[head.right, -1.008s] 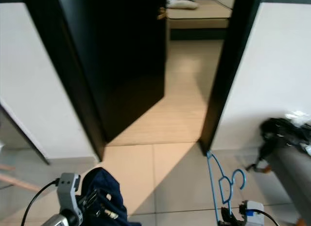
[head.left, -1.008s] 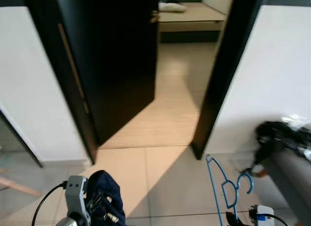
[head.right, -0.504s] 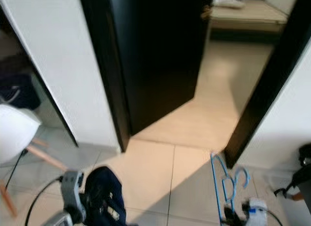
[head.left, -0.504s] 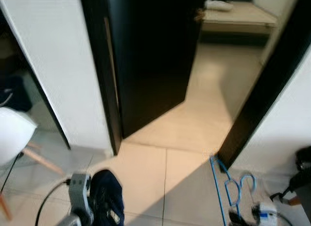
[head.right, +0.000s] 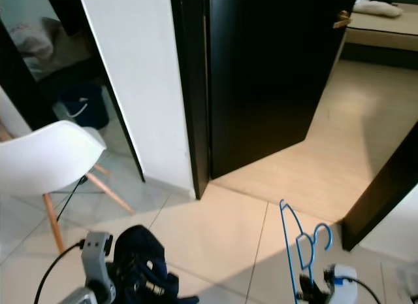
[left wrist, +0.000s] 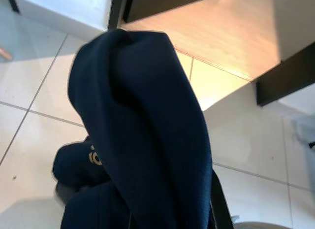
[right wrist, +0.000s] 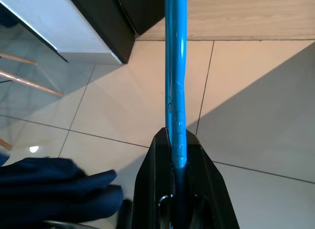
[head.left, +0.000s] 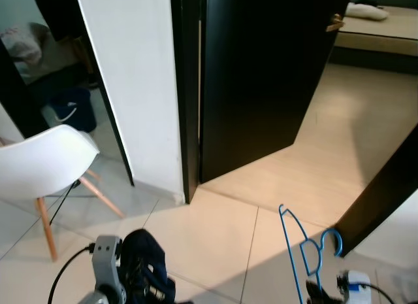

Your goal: Hang hanger

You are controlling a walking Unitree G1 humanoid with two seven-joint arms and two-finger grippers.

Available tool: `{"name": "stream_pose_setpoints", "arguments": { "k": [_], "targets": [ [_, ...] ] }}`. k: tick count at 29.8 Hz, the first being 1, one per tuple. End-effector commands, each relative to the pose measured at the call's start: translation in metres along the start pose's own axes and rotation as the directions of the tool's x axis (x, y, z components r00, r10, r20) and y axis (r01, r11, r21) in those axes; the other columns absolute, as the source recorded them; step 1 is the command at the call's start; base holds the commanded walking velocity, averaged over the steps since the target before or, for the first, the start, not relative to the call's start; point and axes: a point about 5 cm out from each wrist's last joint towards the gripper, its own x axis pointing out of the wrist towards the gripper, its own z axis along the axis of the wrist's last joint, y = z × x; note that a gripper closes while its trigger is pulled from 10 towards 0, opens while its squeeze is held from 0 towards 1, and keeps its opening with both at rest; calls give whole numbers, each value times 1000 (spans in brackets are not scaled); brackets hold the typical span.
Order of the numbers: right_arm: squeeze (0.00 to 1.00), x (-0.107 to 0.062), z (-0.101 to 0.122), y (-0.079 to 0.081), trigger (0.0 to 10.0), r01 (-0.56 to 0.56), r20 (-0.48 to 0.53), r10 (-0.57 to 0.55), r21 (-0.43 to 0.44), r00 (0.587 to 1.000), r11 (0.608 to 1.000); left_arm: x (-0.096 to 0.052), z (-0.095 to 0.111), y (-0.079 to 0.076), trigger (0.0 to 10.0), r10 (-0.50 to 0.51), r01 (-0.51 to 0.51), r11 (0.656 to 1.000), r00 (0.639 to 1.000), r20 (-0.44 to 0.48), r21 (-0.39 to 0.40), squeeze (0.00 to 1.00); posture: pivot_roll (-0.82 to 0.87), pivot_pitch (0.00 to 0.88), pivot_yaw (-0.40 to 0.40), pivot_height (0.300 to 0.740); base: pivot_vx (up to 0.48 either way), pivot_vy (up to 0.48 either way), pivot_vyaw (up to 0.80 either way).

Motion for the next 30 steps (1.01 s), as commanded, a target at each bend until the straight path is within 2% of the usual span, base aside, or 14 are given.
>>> {"name": "stream_pose_setpoints", "arguments": {
  "k": [1, 30],
  "targets": [
    [0, 2, 1, 2, 10000, -3, 11, 3, 10, 1000, 1000, -4, -4, 4, 10000, 9, -9, 1000, 1000, -22, -7, 0, 7, 66, -33, 740, 0, 0, 688],
    [0, 4, 3, 2, 10000, -23, 6, 23, 2, 1000, 1000, -2, -3, 4, 10000, 8, -8, 1000, 1000, -25, -13, 0, 8, 57, -36, 740, 0, 0, 691]
  ]
}}
